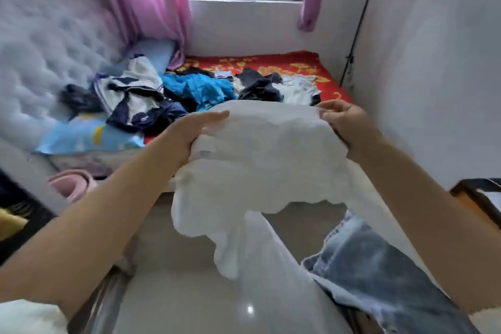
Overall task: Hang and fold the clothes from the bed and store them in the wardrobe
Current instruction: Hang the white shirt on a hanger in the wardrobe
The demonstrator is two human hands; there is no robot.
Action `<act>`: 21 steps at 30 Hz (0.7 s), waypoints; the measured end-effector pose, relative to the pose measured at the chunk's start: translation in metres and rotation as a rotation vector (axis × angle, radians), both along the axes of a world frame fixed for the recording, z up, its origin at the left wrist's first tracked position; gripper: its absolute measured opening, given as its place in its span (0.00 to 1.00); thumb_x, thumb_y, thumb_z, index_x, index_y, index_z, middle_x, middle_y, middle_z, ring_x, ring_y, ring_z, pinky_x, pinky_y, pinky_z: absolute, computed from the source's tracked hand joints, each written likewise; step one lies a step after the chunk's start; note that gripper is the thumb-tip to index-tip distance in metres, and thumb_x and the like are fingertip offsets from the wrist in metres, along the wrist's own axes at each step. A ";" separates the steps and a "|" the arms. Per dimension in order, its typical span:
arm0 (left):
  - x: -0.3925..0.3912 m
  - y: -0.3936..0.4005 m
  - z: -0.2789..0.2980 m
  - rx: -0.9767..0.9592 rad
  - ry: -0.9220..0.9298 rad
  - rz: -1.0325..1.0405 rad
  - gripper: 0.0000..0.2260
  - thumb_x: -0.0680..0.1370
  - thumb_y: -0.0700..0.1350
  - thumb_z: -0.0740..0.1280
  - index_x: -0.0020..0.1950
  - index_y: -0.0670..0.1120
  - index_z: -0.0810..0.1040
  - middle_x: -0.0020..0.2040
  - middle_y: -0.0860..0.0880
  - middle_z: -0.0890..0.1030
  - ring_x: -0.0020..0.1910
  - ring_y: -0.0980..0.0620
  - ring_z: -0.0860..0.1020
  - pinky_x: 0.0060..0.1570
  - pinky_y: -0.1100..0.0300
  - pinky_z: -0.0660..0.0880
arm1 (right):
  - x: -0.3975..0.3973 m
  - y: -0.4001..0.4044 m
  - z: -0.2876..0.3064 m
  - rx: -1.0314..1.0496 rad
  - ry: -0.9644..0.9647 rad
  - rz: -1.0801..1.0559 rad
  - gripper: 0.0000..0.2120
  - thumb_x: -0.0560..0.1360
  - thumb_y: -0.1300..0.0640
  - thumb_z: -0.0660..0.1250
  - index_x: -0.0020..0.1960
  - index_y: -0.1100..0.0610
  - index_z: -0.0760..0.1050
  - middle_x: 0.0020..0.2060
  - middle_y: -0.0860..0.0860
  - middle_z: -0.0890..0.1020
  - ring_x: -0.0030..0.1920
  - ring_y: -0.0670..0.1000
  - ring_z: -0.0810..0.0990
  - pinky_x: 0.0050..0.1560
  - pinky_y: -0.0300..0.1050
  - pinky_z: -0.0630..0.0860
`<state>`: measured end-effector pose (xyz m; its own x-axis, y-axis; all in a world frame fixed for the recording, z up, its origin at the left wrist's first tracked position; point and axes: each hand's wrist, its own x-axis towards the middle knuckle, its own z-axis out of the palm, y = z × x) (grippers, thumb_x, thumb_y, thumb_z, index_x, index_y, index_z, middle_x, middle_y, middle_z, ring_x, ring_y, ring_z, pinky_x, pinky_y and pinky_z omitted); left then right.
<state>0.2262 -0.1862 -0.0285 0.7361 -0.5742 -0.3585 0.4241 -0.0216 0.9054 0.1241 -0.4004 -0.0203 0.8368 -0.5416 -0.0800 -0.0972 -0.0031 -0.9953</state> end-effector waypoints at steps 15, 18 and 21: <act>0.039 0.321 0.030 0.170 -0.341 0.861 0.12 0.79 0.35 0.57 0.39 0.43 0.74 0.21 0.51 0.78 0.20 0.59 0.76 0.21 0.69 0.72 | 0.173 0.295 0.036 -1.333 -0.063 1.272 0.09 0.72 0.47 0.68 0.47 0.52 0.74 0.33 0.46 0.71 0.31 0.42 0.68 0.32 0.30 0.65; 0.034 0.367 0.034 0.378 -0.423 0.864 0.11 0.78 0.33 0.57 0.42 0.40 0.77 0.29 0.49 0.80 0.29 0.54 0.78 0.28 0.67 0.72 | 0.192 0.346 0.042 -1.622 -0.080 1.332 0.12 0.75 0.51 0.66 0.37 0.57 0.72 0.28 0.45 0.66 0.27 0.42 0.68 0.30 0.32 0.65; 0.027 0.410 0.028 0.749 -0.478 0.878 0.12 0.77 0.34 0.55 0.47 0.43 0.77 0.42 0.45 0.78 0.42 0.49 0.74 0.39 0.61 0.69 | 0.218 0.384 0.038 -1.297 -0.336 1.109 0.09 0.76 0.62 0.63 0.52 0.66 0.78 0.32 0.49 0.74 0.44 0.49 0.73 0.36 0.35 0.60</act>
<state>0.2536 0.2234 -0.0004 0.9134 0.4064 0.0241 0.1881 -0.4740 0.8602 0.3419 -0.0165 0.0181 0.7121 0.6866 0.1465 0.6968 -0.6655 -0.2678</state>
